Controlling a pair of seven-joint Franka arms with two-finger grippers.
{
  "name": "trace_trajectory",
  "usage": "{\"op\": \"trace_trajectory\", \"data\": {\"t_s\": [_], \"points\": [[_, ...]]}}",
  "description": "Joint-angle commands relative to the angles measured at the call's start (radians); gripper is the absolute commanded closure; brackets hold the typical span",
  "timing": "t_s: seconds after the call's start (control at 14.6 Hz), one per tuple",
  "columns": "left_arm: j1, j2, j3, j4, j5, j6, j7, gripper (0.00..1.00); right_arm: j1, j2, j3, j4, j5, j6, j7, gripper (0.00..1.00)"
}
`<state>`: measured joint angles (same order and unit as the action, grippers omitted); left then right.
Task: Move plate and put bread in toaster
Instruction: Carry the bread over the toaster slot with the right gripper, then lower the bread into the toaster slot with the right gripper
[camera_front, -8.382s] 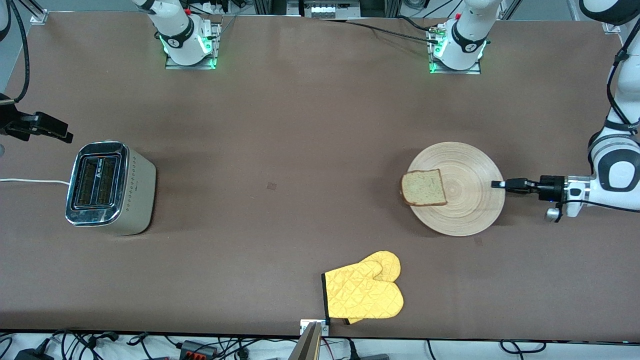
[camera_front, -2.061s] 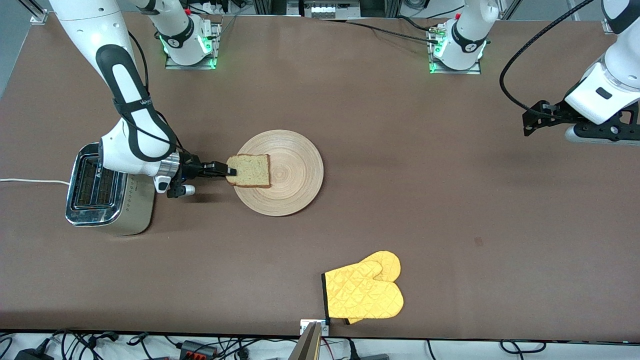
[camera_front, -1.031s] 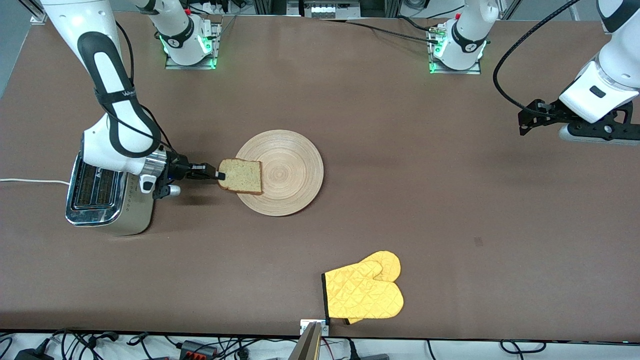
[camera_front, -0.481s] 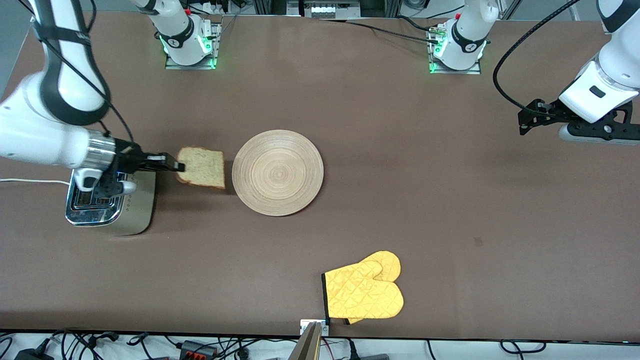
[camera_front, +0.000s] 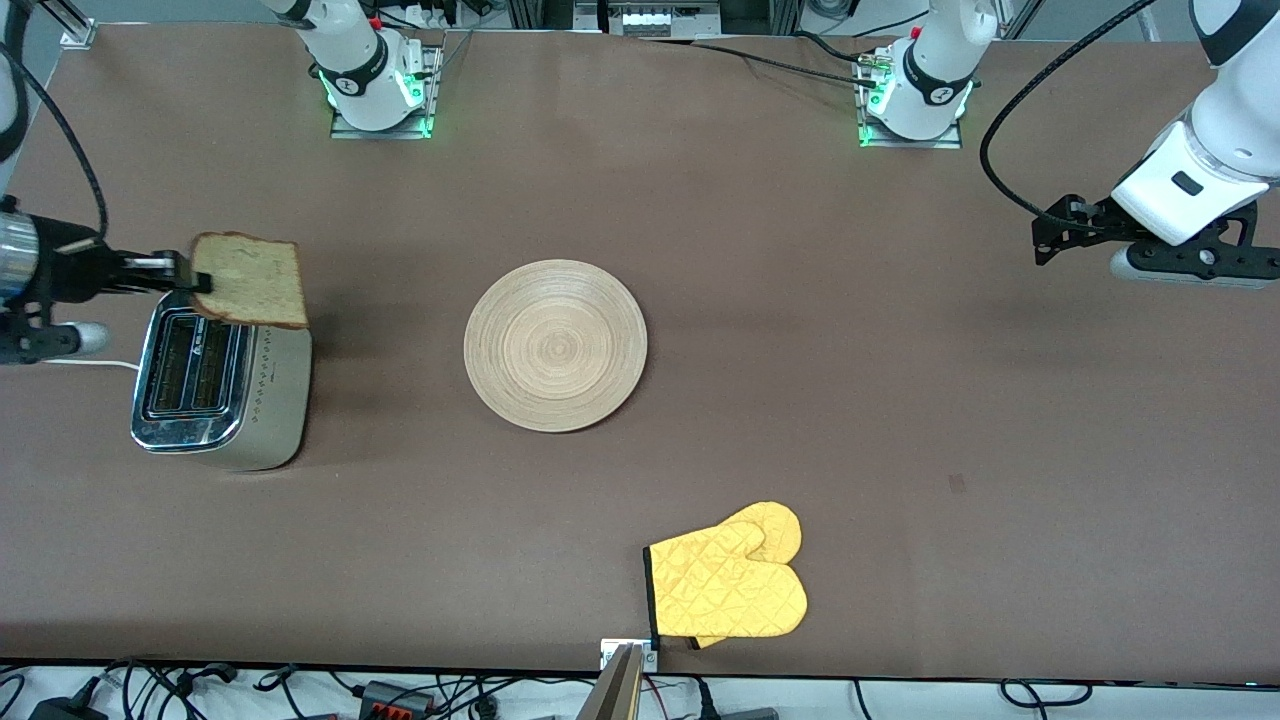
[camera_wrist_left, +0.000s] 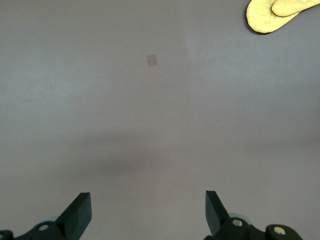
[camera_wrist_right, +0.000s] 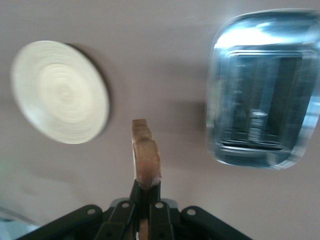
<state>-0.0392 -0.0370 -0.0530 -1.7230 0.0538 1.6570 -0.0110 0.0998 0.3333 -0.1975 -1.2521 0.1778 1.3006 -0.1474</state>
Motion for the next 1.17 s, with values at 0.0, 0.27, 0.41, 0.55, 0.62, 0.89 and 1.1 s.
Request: {"op": "trace_trajectory", "data": {"t_s": [0.0,0.27,0.41,0.55,0.62,0.89,1.1], "points": [[-0.002,-0.003,0.002,0.008,-0.025,-0.019,0.017,0.0,0.001,0.107,0.01,0.192,-0.139,-0.061,0.002,1.0],[-0.002,-0.003,0.001,0.008,-0.025,-0.019,0.017,0.0,-0.003,0.137,0.007,0.195,-0.265,0.08,-0.015,1.0],[-0.002,-0.003,0.001,0.008,-0.025,-0.019,0.017,0.0,-0.003,0.168,0.006,0.195,-0.28,0.094,-0.043,1.0],[-0.002,-0.003,0.002,0.008,-0.025,-0.02,0.017,0.0,0.006,0.187,0.013,0.194,-0.343,0.094,-0.05,1.0],[-0.002,-0.003,0.001,0.008,-0.025,-0.02,0.016,0.0,0.008,0.199,0.015,0.194,-0.35,0.094,-0.049,1.0],[-0.002,-0.003,0.001,0.008,-0.025,-0.02,0.016,0.0,0.009,0.243,0.017,0.191,-0.35,0.095,-0.047,1.0],[-0.002,-0.003,0.001,0.008,-0.025,-0.025,0.016,0.0,0.009,0.254,0.017,0.186,-0.347,0.094,-0.044,1.0]]}}
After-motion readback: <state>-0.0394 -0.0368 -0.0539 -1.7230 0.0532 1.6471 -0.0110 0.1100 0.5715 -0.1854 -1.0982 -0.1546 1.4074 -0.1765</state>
